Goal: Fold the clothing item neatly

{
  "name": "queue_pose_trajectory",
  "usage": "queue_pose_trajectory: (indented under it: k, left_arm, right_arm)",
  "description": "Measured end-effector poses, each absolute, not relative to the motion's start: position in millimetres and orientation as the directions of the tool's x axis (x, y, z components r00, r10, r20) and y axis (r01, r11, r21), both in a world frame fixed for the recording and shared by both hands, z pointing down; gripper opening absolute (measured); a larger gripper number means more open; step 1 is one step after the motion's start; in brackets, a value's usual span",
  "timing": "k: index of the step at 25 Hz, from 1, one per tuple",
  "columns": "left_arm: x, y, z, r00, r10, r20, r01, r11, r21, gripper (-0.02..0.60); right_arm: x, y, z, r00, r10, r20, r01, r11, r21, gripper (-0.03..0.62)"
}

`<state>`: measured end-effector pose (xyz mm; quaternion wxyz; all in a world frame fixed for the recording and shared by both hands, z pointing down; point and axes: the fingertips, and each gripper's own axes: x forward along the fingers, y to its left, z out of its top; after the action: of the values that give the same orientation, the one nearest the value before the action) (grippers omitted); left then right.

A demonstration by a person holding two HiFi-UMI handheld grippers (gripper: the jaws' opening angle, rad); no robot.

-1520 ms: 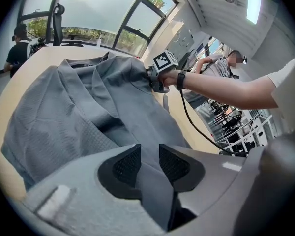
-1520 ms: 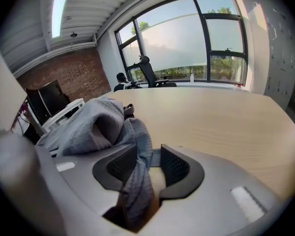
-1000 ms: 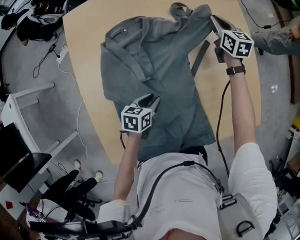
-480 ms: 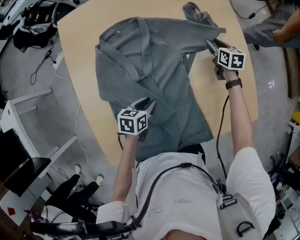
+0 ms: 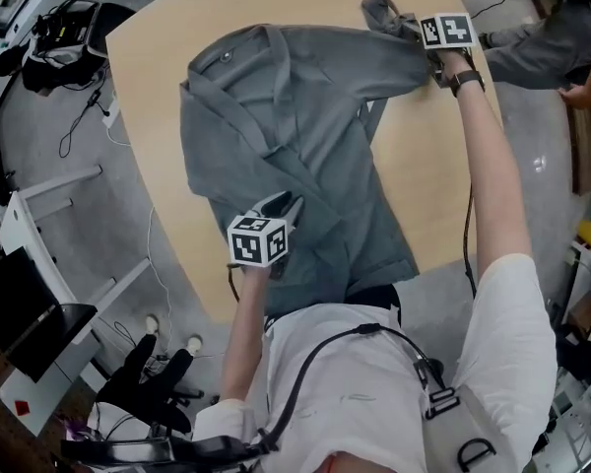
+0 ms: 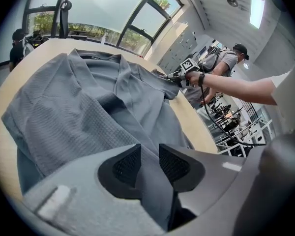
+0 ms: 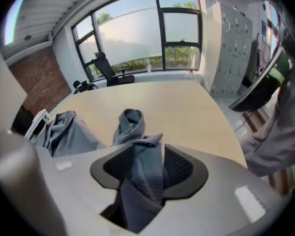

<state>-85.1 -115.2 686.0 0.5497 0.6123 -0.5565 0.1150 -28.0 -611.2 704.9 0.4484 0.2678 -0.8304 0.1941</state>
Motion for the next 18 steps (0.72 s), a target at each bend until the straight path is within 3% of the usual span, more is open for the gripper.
queue_pose_trajectory:
  k: [3, 6, 11, 18]
  left_arm:
    - [-81, -120, 687, 0.349, -0.572, 0.742, -0.792, 0.243, 0.559, 0.121]
    - [-79, -121, 683, 0.355, -0.597, 0.72, -0.766, 0.255, 0.59, 0.121]
    - [-81, -122, 681, 0.378, -0.592, 0.712, -0.784, 0.204, 0.586, 0.121]
    - [-87, -121, 670, 0.386, -0.611, 0.692, -0.785, 0.176, 0.594, 0.121]
  right_arm:
    - [-6, -623, 708, -0.365, -0.302, 0.881, -0.625, 0.781, 0.009, 0.014]
    - [31, -626, 671, -0.389, -0.401, 0.829, -0.66, 0.749, 0.052, 0.008]
    - [132, -619, 588, -0.417, -0.572, 0.707, -0.834, 0.549, -0.048, 0.006]
    - [169, -539, 527, -0.477, -0.63, 0.612, -0.864, 0.465, -0.195, 0.008]
